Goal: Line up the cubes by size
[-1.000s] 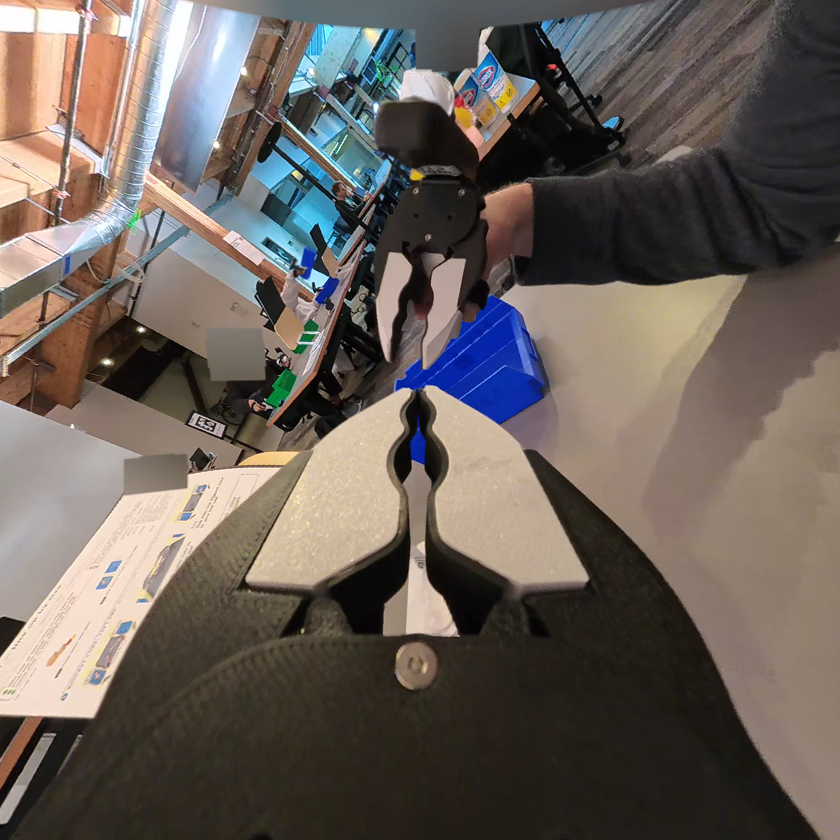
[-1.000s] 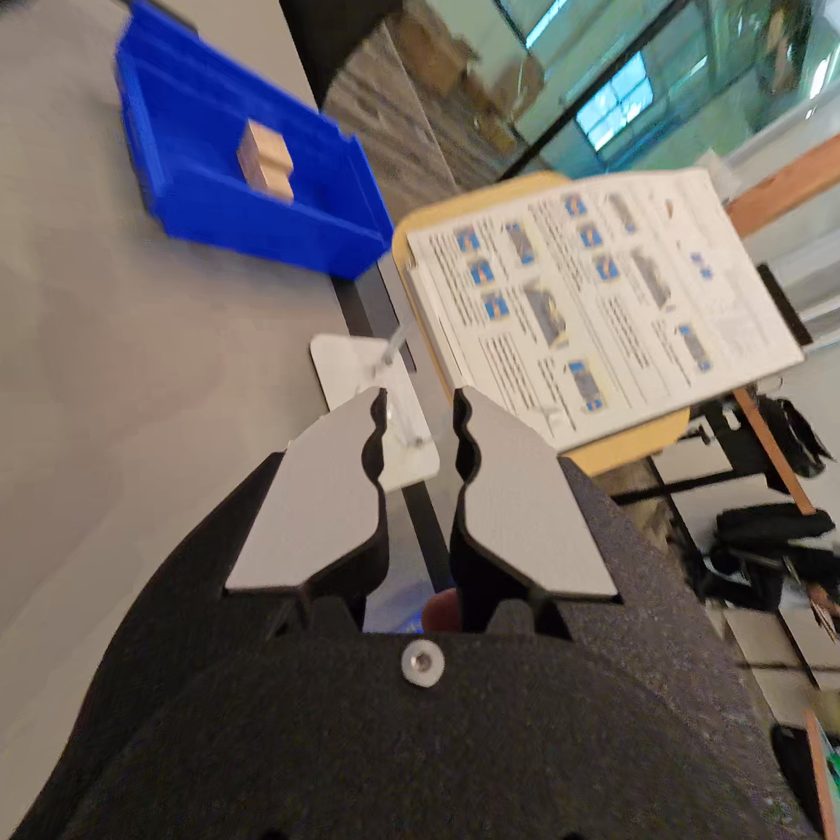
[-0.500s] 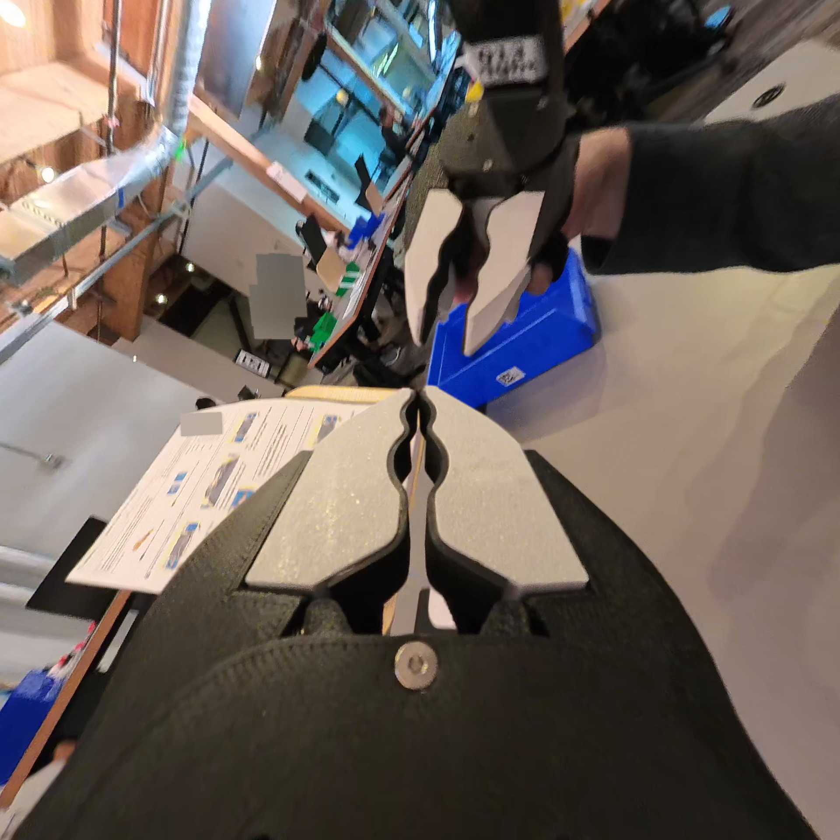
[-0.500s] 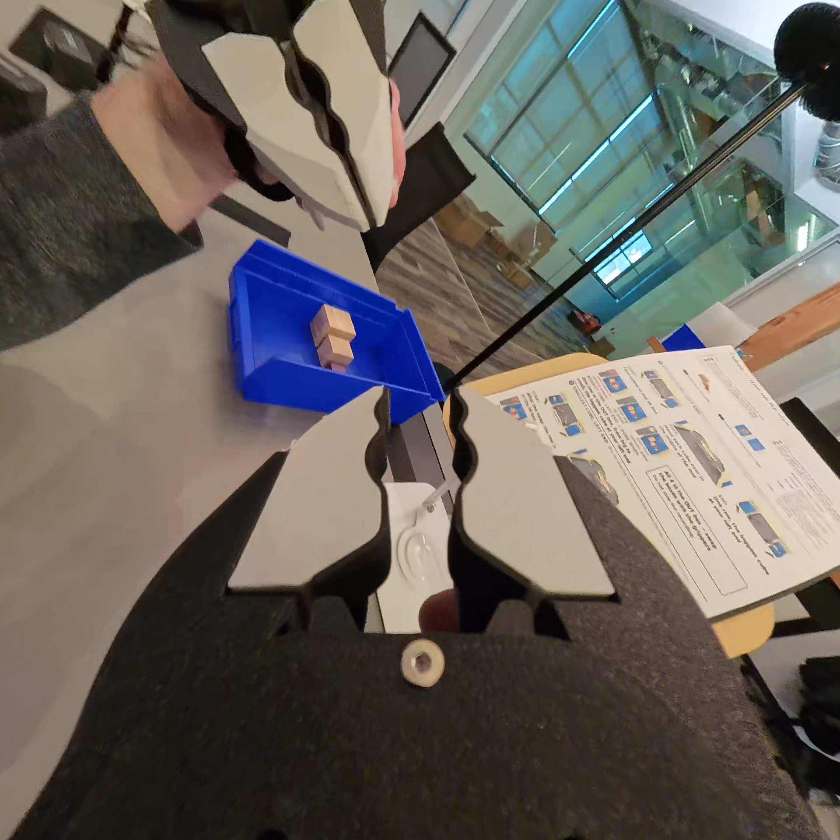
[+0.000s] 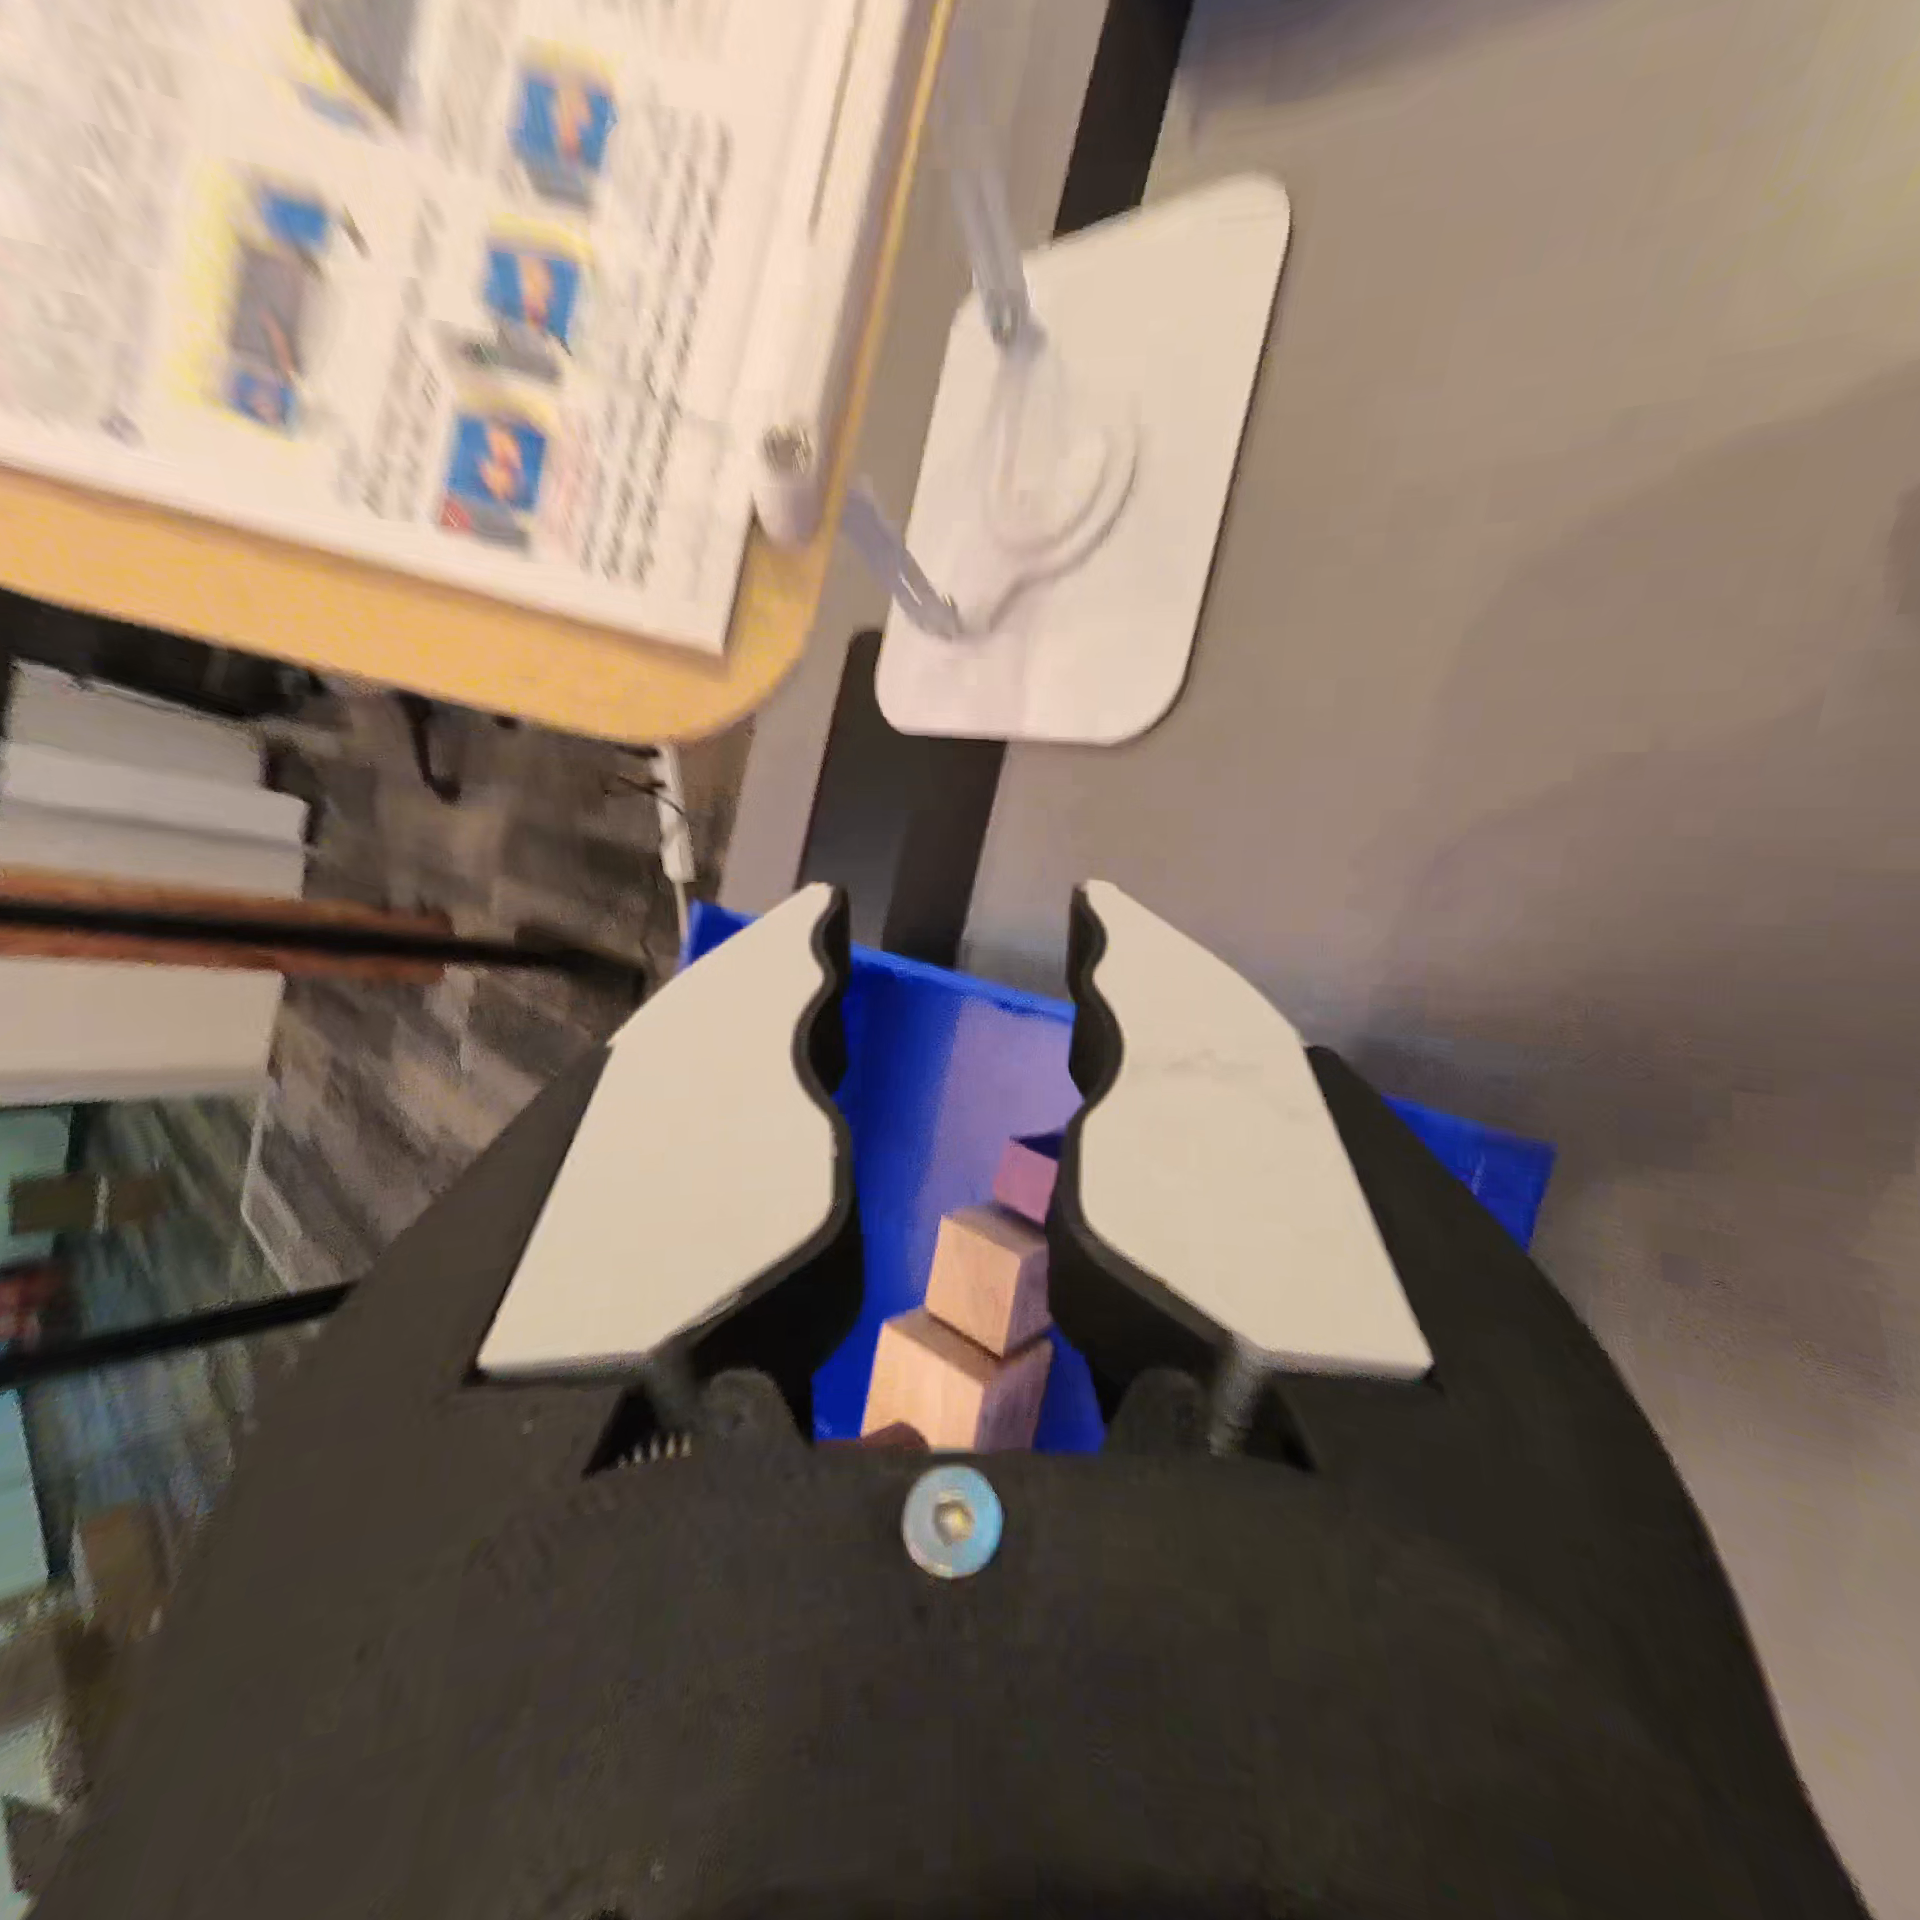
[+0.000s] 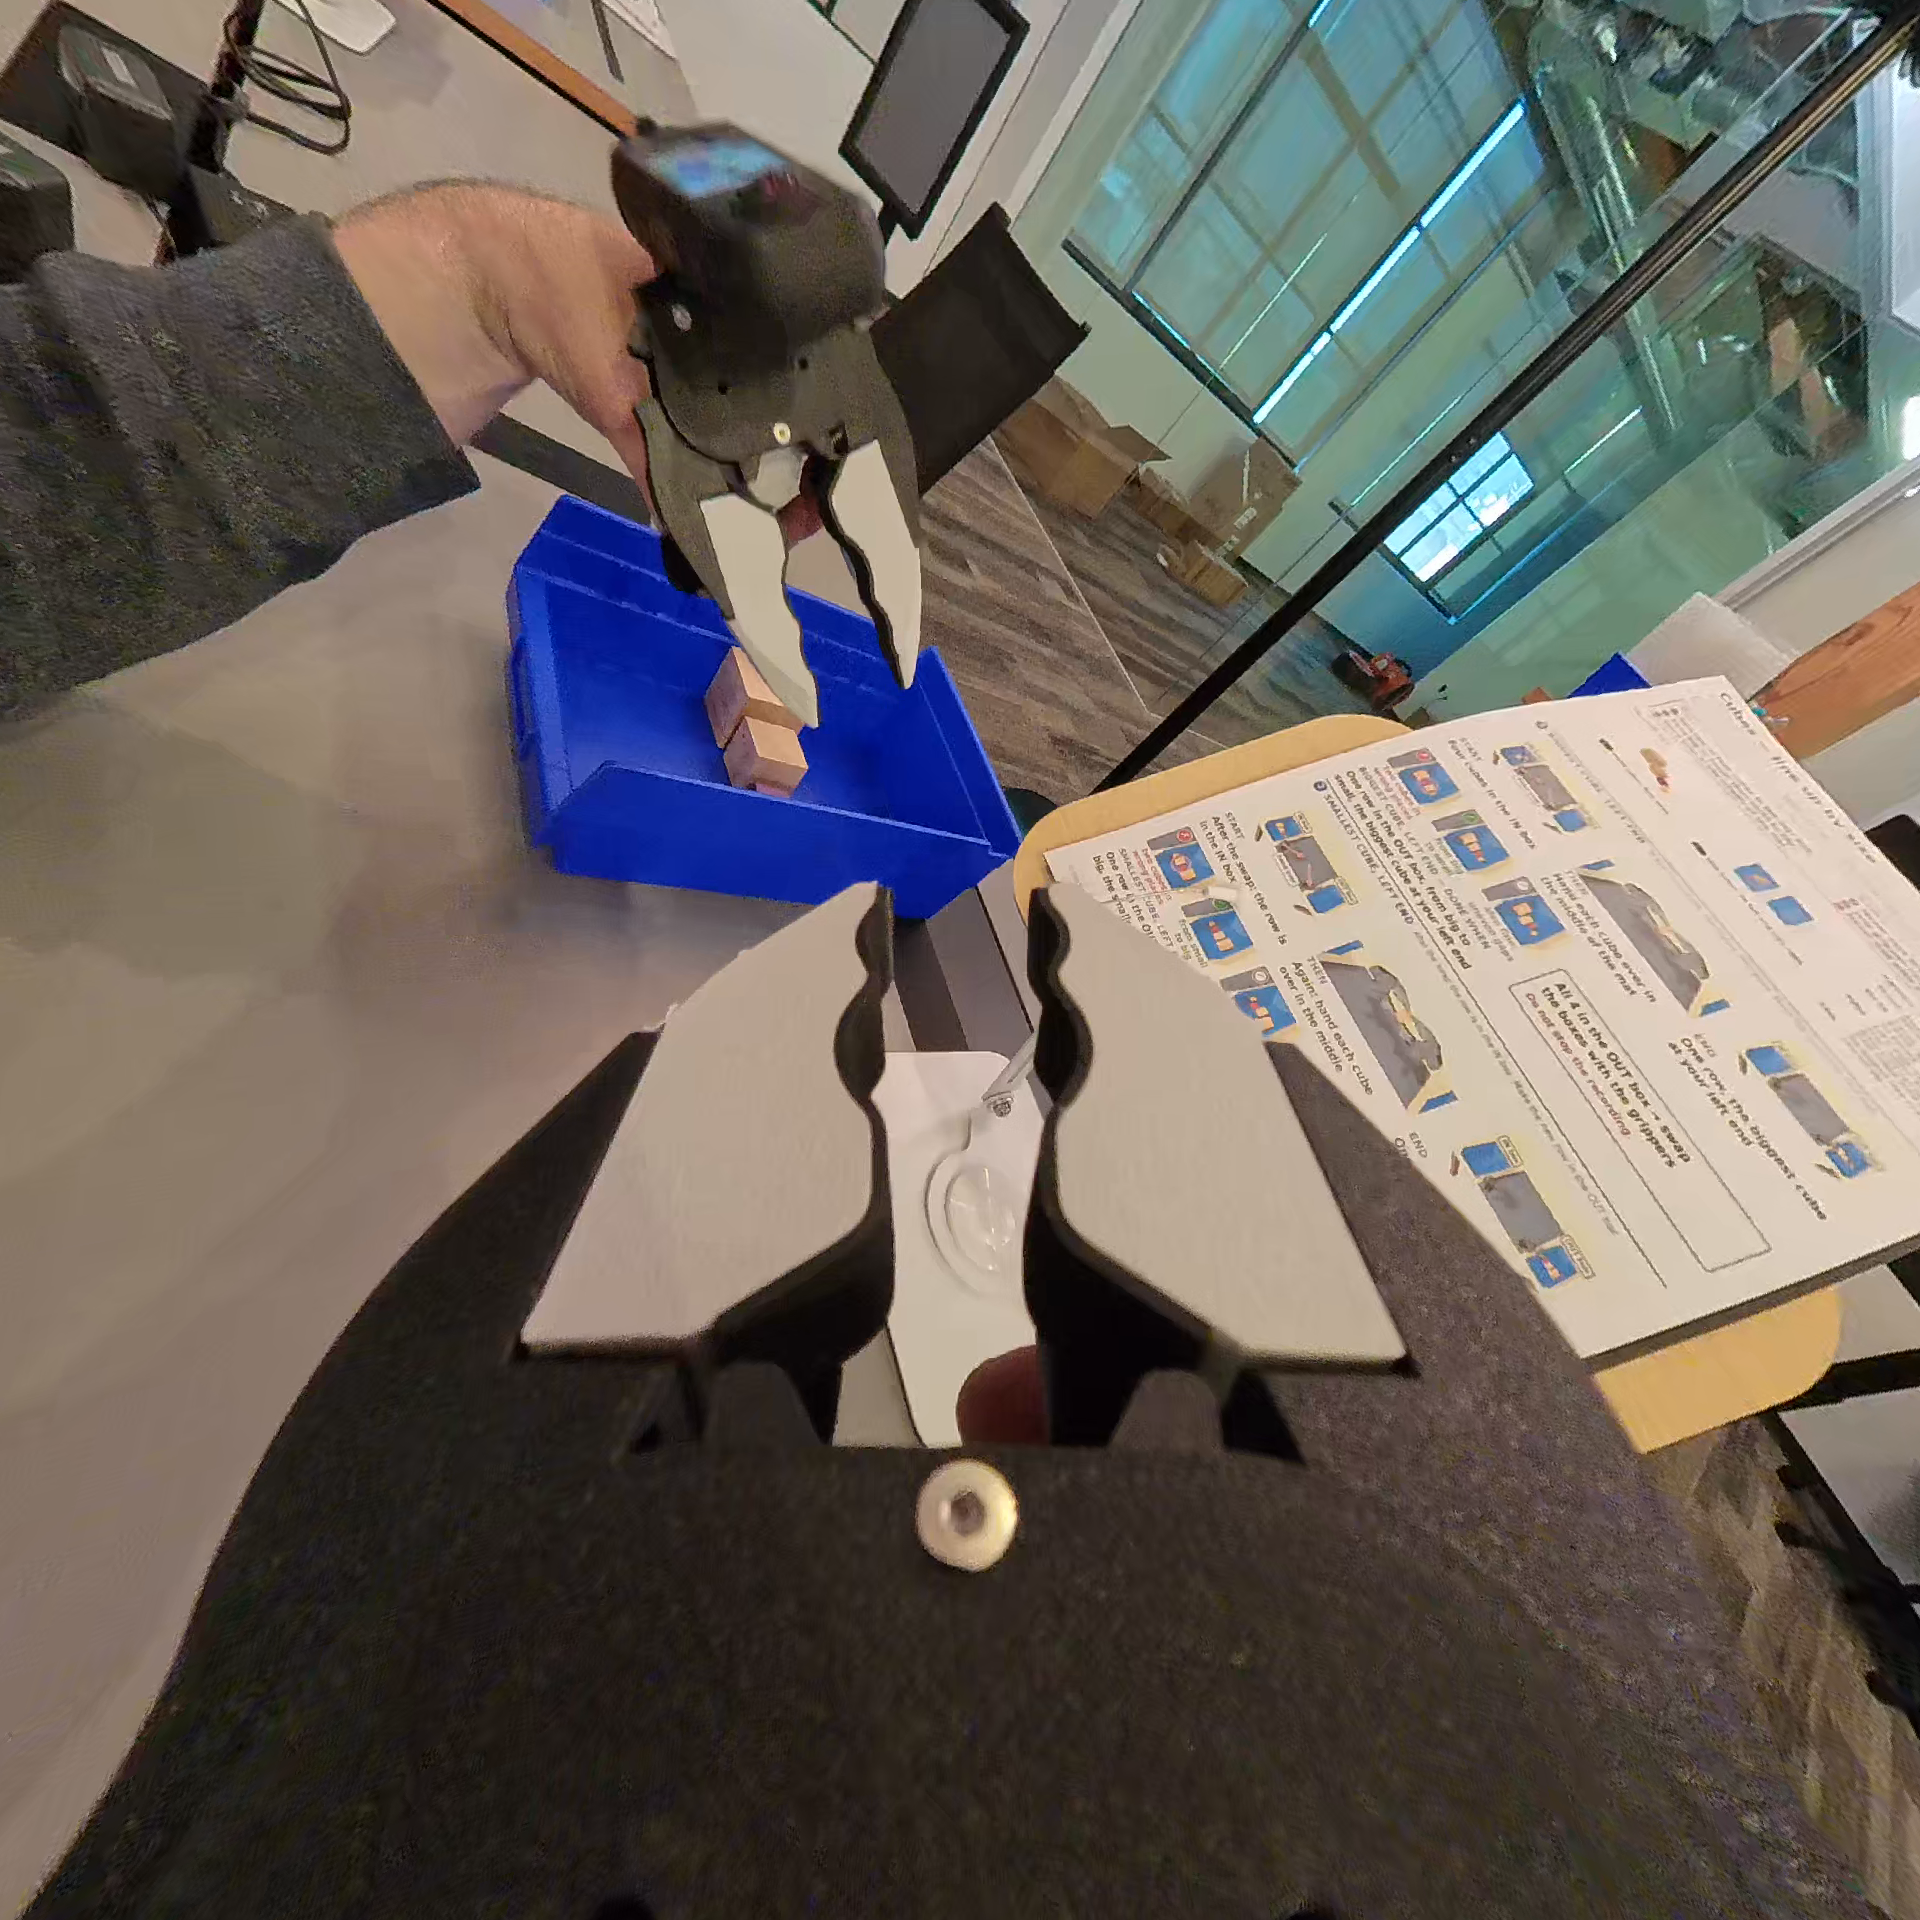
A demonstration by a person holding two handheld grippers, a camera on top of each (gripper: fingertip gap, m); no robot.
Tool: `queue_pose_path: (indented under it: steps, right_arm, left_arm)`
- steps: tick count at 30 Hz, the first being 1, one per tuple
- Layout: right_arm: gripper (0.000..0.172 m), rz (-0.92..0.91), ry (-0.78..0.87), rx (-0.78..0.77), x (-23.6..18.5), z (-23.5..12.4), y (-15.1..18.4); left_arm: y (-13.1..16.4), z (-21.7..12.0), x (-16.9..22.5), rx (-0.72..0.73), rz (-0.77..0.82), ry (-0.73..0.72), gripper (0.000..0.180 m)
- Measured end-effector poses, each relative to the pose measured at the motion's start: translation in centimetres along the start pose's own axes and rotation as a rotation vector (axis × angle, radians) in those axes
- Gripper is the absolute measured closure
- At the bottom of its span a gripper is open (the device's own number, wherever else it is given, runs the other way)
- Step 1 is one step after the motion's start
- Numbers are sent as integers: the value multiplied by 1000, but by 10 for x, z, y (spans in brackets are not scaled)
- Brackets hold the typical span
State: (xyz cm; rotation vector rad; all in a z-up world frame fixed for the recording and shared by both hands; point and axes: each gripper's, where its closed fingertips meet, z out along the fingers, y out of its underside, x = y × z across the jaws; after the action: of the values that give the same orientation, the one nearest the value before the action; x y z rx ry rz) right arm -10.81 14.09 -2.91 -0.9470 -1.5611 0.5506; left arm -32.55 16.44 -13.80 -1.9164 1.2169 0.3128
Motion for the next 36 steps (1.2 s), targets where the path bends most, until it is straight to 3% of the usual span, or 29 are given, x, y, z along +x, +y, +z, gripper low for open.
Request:
queue_pose_path:
  steps: [1, 10, 16, 30, 36]
  right_arm:
    - [148, 3, -5, 2, 0, 0, 0]
    - [147, 7, -34, -18, -5, 9, 7]
    - [147, 5, -54, -26, -9, 15, 9]
    - [148, 6, -64, -1, -10, 12, 4]
    - [148, 6, -67, 4, -10, 12, 3]
  left_arm:
    - [12, 6, 0, -29, -11, 17, 142]
    - [108, 60, 8, -332, -54, 151, 138]
    - [149, 80, 15, -454, -57, 192, 133]
    - [183, 101, 28, -588, -35, 241, 135]
    - [185, 102, 32, -594, -42, 263, 147]
